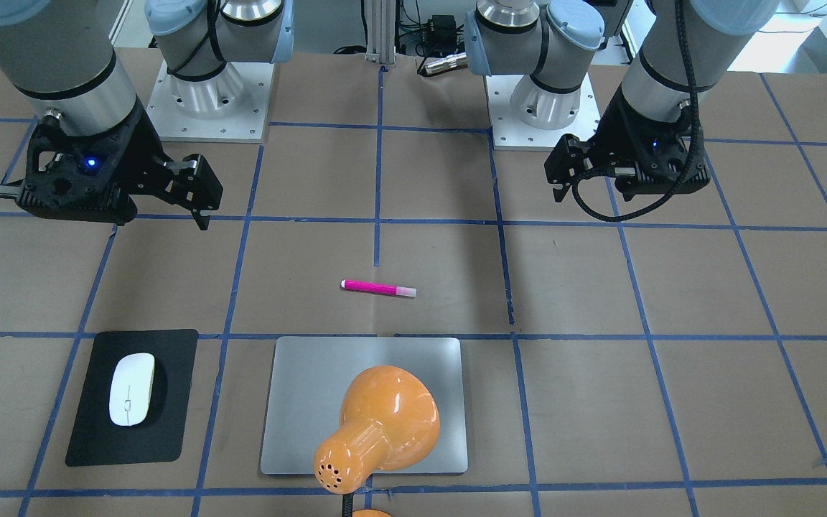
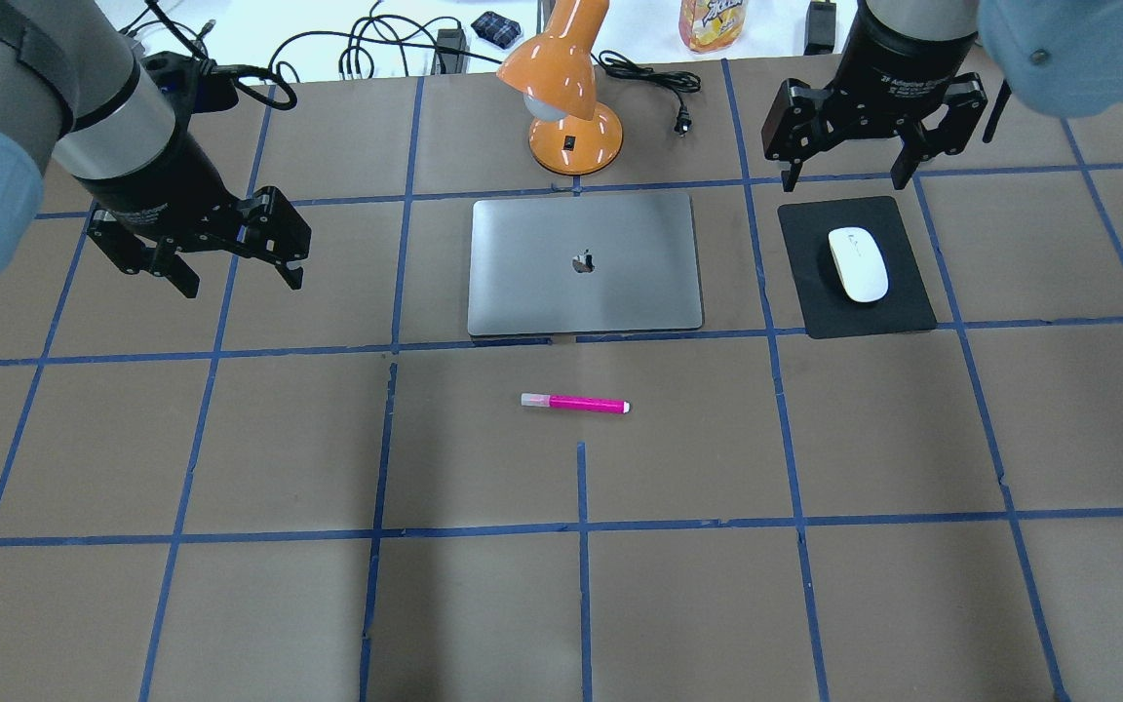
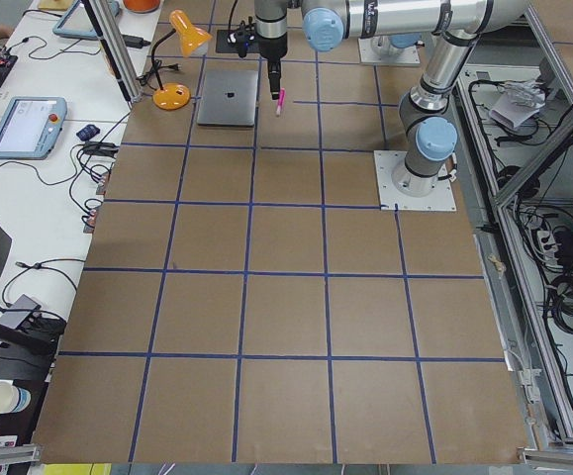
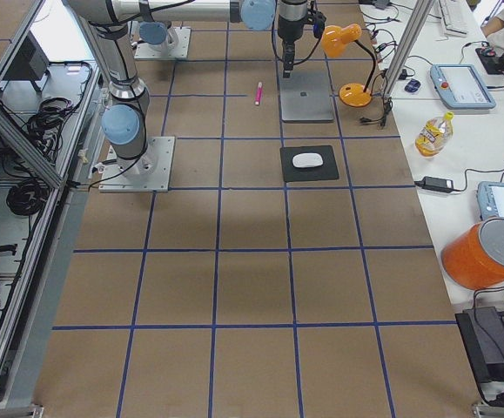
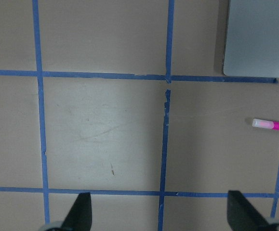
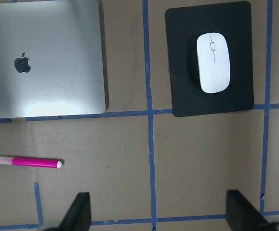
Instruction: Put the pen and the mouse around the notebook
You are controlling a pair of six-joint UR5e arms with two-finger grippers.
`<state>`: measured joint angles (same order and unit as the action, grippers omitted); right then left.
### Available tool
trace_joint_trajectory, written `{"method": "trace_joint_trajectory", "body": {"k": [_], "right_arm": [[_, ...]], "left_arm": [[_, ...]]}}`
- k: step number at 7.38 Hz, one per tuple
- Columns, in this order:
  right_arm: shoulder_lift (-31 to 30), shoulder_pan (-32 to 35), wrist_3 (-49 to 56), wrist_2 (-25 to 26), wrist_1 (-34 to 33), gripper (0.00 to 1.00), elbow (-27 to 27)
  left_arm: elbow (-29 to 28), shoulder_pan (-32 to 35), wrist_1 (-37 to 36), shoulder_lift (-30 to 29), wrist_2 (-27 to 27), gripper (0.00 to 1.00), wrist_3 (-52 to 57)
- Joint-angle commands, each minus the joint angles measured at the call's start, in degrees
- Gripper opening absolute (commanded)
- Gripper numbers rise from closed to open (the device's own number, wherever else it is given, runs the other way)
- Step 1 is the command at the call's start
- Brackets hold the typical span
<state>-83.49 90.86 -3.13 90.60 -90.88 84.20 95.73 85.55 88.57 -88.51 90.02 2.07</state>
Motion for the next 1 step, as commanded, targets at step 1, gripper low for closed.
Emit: {"method": "trace_joint_trajectory", "body": {"k": [1], "right_arm": [[0.00, -0.06, -0.03, 0.01, 0.09, 1.00, 0.00]], "left_arm": [[0.68, 0.06, -0.07, 0.09, -0.10, 1.00, 0.03]]}}
